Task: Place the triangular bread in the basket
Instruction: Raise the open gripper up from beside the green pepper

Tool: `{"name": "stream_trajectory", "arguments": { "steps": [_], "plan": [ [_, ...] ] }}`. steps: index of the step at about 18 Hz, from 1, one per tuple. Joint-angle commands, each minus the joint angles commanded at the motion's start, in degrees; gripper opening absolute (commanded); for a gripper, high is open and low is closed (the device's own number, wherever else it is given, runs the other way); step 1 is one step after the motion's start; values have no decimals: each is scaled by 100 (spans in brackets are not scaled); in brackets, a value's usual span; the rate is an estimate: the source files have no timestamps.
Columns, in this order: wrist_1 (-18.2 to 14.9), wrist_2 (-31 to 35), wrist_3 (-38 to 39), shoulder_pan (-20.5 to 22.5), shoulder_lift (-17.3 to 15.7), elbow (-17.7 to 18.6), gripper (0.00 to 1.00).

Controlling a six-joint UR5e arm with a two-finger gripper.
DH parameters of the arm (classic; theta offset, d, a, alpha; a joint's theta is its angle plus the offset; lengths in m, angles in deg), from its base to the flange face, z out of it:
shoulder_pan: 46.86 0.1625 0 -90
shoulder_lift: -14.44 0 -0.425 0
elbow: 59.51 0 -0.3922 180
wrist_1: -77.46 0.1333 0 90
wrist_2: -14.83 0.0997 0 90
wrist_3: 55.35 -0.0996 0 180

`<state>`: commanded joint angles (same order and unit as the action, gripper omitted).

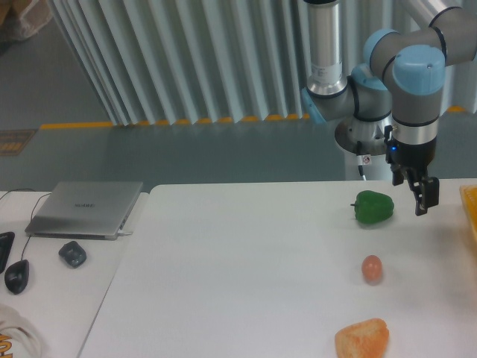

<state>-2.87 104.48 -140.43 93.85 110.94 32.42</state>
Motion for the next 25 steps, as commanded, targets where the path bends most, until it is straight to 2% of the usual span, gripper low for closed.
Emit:
{"name": "stream_trajectory", "arguments": {
  "steps": [7,10,12,16,19,22,25],
  "plan": [
    [9,-26,9,-61,17,-26,100],
    [53,-52,70,-97,0,131,100],
    [219,-44,53,-79,-9,211,100],
    [325,-272,97,-44,-35,316,100],
    [334,-561,543,-62,-53,325,100],
    [860,-615,1420,-97,-9,343,100],
    [1071,-650,2353,-280,105,299,100]
  ]
}}
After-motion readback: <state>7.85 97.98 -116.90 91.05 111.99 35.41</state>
